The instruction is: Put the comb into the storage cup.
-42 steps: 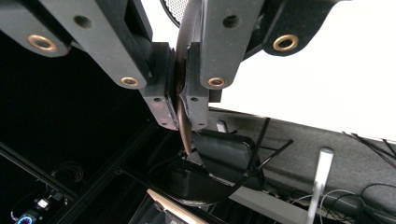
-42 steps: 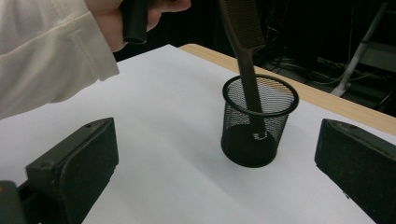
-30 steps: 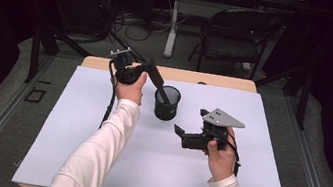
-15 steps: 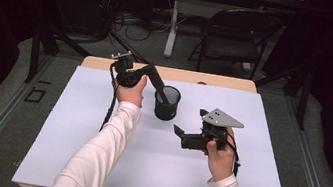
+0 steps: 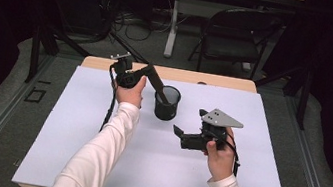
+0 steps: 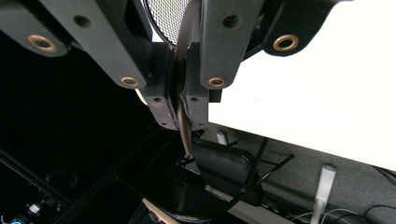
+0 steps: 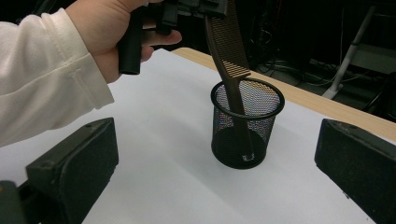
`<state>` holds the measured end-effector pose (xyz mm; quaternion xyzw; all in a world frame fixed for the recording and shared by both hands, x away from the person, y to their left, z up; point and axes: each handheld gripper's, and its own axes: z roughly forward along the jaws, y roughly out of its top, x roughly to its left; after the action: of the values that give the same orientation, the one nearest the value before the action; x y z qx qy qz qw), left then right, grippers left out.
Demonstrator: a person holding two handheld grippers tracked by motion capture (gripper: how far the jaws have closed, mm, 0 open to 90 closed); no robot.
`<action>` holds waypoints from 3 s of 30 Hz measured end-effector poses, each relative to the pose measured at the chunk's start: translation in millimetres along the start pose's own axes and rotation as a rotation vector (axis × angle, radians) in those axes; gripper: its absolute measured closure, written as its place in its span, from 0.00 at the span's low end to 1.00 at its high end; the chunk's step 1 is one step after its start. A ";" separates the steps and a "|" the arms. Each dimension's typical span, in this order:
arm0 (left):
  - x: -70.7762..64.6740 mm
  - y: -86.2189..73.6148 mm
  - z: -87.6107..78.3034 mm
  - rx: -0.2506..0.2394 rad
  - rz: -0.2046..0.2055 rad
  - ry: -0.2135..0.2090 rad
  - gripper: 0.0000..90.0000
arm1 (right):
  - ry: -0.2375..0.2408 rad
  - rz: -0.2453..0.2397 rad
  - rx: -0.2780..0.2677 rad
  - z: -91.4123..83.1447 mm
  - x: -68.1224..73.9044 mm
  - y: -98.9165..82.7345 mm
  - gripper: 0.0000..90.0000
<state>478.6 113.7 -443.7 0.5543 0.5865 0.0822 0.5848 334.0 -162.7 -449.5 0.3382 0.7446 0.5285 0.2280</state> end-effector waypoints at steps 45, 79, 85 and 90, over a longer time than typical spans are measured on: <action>12.8 -1.3 -2.1 -0.002 -0.044 0.031 0.81 | 0.003 -0.008 0.008 1.3 0.6 -0.6 0.00; 16.0 7.9 -12.4 -0.083 -0.056 0.048 0.34 | -0.002 -0.016 0.017 2.6 0.9 -1.7 0.00; 17.7 10.7 -16.2 -0.084 -0.051 0.061 0.30 | -0.003 -0.018 0.021 2.8 0.8 -1.9 0.00; 20.1 13.8 -19.8 -0.077 -0.057 0.060 0.30 | -0.003 -0.021 0.022 2.9 0.8 -2.0 0.00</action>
<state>476.8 144.8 -439.4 0.5119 0.6157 0.1046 0.5898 335.0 -160.7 -452.4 0.3337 0.7533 0.5175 0.2309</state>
